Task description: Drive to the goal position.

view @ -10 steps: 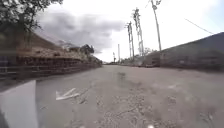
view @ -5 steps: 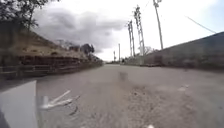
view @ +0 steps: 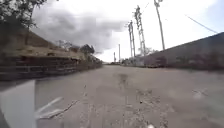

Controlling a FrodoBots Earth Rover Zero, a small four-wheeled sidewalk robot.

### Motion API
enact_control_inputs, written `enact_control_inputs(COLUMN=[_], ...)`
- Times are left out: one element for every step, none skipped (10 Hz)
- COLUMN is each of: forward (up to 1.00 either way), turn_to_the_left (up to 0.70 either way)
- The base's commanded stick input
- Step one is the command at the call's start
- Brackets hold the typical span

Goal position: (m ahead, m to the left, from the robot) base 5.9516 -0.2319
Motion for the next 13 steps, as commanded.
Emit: enact_control_inputs(forward=[0.7, 0.7, 0.7, 0.7, 0.7, 0.7, 0.7, 0.7, 0.7, 0.7, 0.7, 0.7, 0.7], turn_to_the_left=[0.0, 0.0, 0.0, 0.0, 0.0, 0.0, 0.0, 0.0, 0.0, 0.0, 0.0, 0.0, 0.0])
